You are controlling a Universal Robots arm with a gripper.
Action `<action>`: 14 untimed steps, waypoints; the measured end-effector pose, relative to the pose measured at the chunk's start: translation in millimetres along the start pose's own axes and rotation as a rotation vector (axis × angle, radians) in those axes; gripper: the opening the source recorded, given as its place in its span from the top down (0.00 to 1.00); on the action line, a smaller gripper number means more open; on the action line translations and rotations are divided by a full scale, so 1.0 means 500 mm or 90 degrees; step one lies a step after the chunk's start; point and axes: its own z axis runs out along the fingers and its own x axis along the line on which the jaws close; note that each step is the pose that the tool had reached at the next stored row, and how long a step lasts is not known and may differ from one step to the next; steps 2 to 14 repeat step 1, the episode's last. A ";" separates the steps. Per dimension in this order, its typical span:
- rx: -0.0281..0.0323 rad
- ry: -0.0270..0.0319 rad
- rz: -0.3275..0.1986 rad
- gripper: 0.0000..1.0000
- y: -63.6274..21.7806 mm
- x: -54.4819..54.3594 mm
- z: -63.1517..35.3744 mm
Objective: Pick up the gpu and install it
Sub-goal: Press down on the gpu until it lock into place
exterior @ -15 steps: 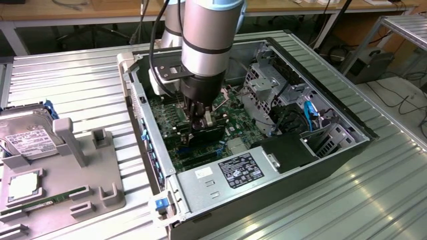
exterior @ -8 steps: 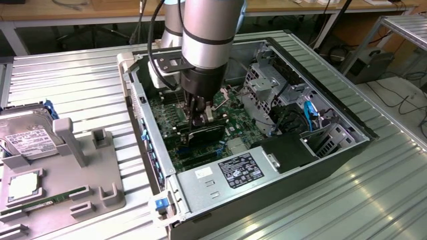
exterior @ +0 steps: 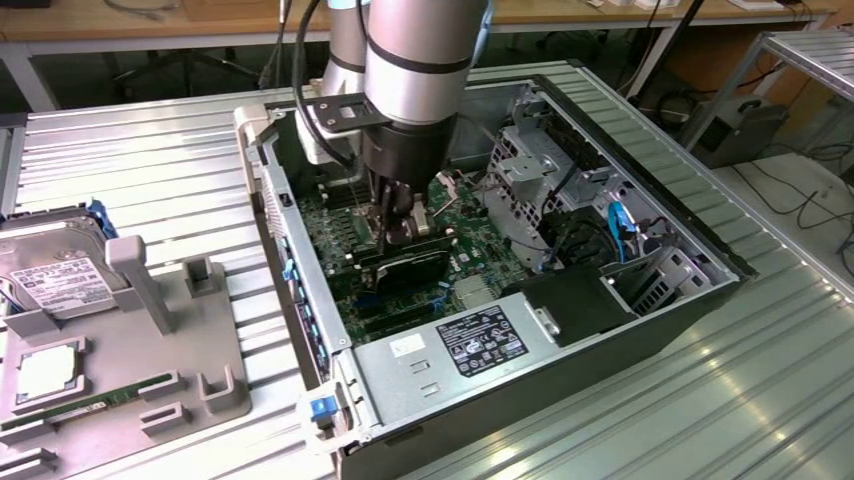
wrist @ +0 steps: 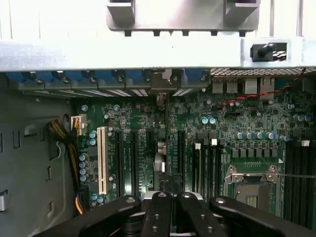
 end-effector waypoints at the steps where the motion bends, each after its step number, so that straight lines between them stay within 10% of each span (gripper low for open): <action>1: 0.0000 0.0000 0.000 0.89 0.000 0.000 0.000; 14: 0.0000 0.0000 0.000 0.89 0.000 0.000 0.000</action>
